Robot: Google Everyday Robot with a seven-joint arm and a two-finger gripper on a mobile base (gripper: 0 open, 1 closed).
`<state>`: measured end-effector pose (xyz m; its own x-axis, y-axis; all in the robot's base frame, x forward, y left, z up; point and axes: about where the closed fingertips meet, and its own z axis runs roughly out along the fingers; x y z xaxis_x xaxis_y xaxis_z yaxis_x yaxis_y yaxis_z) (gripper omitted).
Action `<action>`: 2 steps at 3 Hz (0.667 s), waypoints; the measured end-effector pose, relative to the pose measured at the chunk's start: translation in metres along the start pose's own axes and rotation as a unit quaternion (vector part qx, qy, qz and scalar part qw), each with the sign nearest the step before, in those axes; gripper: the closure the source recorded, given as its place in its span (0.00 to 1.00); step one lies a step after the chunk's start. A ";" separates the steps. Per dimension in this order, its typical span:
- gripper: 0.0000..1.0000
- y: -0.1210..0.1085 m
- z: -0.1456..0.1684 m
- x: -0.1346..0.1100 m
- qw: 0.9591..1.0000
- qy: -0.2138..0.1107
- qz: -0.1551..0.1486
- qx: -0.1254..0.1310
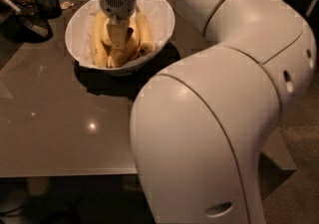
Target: Pick banana from white bowl
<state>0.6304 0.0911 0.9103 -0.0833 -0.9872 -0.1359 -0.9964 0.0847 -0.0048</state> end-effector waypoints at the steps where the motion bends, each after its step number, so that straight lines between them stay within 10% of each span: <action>1: 0.35 0.000 0.000 0.000 1.000 0.000 0.000 0.000; 2: 0.12 0.000 0.000 0.000 1.000 0.000 0.000 0.000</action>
Offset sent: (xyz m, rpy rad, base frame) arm 0.0000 0.0000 0.0071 0.0000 0.0000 0.0000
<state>0.6304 0.0911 0.9103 -0.0833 -0.9872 -0.1360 -0.9964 0.0847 -0.0049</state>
